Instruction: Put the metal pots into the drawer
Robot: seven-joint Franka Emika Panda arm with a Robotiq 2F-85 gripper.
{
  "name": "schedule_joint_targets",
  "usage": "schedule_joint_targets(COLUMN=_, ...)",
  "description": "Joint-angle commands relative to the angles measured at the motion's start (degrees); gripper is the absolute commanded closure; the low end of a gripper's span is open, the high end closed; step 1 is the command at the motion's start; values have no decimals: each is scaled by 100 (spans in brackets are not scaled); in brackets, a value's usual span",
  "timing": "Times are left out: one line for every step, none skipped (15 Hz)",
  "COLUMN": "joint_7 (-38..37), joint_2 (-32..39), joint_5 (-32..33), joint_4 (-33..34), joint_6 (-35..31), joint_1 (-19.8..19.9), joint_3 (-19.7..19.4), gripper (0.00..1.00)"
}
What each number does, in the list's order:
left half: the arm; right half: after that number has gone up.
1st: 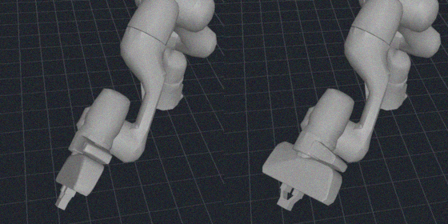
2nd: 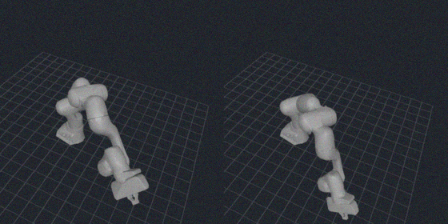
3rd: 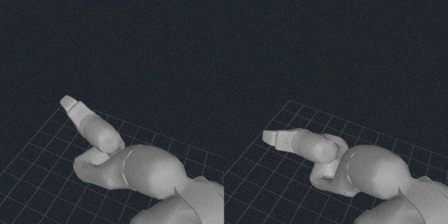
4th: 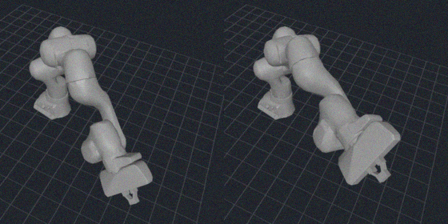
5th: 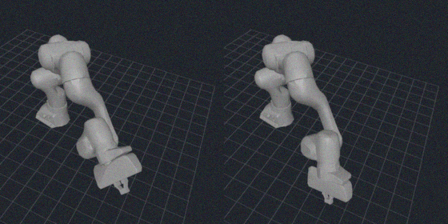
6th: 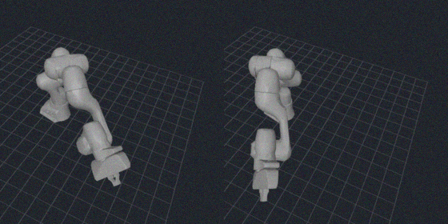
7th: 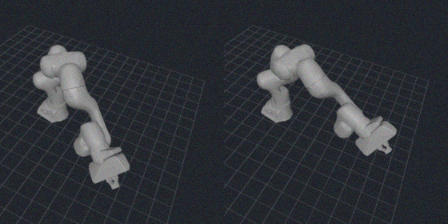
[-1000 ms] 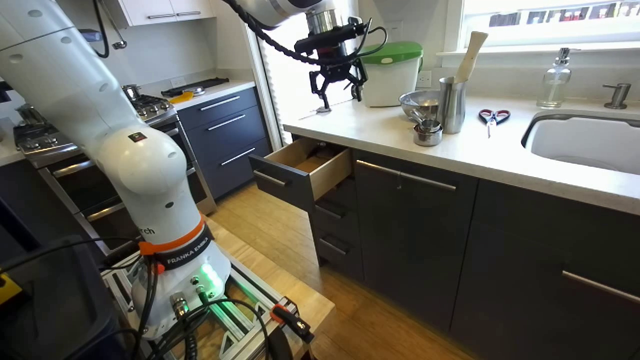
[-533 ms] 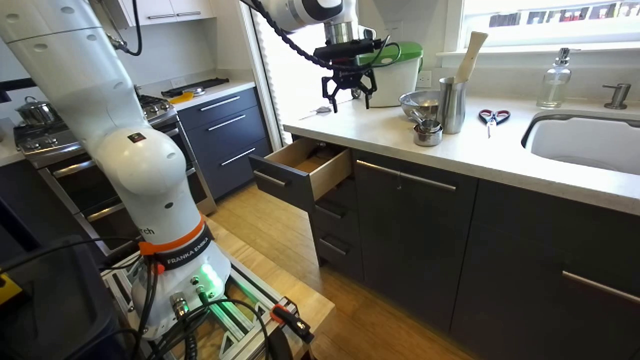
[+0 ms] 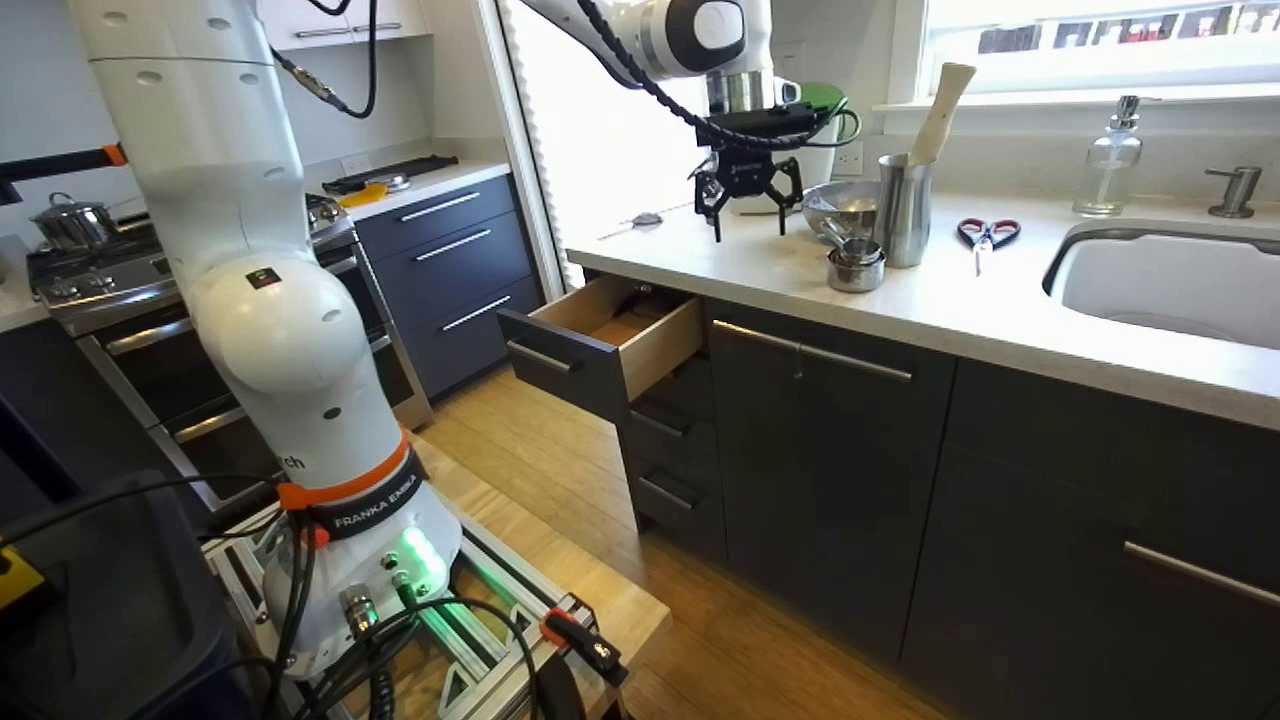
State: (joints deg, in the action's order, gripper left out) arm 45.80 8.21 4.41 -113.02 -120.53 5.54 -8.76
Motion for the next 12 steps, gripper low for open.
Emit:
schedule_joint_targets(joint_7=274, joint_2=462, joint_5=-173, joint_4=450, joint_6=-14, joint_1=246, joint_3=135, gripper=0)
schedule_joint_targets(joint_7=270, joint_2=546, joint_5=-213, joint_4=525, joint_6=-33, joint_1=282, joint_3=155, gripper=0)
schedule_joint_targets(joint_7=231, joint_2=622, joint_5=-225, joint_4=587, joint_6=-57, joint_1=313, joint_3=170, gripper=0)
schedule_joint_targets(joint_7=222, joint_2=700, joint_5=-263, joint_4=642, joint_6=-75, joint_1=351, joint_3=192, gripper=0)
schedule_joint_targets(joint_7=201, joint_2=773, joint_5=-279, joint_4=698, joint_6=-77, joint_1=380, joint_3=210, gripper=0)
schedule_joint_targets(joint_7=168, joint_2=848, joint_5=-291, joint_4=734, joint_6=-116, joint_1=409, joint_3=225, gripper=0)
schedule_joint_targets(joint_7=176, joint_2=905, joint_5=-308, joint_4=764, joint_6=-158, joint_1=438, joint_3=244, gripper=0)
schedule_joint_targets(joint_7=146, joint_2=967, joint_5=-308, joint_4=787, joint_6=-235, joint_1=464, joint_3=256, gripper=0)
schedule_joint_targets(joint_7=144, joint_2=1017, joint_5=-327, joint_4=806, joint_6=-288, joint_1=495, joint_3=274, gripper=0)
schedule_joint_targets(joint_7=136, joint_2=1057, joint_5=-337, joint_4=804, joint_6=-379, joint_1=522, joint_3=285, gripper=0)
schedule_joint_targets(joint_7=122, joint_2=1094, joint_5=-344, joint_4=812, joint_6=-444, joint_1=545, joint_3=293, gripper=0)
schedule_joint_targets(joint_7=124, joint_2=1126, joint_5=-363, joint_4=819, joint_6=-517, joint_1=570, joint_3=306, gripper=0)
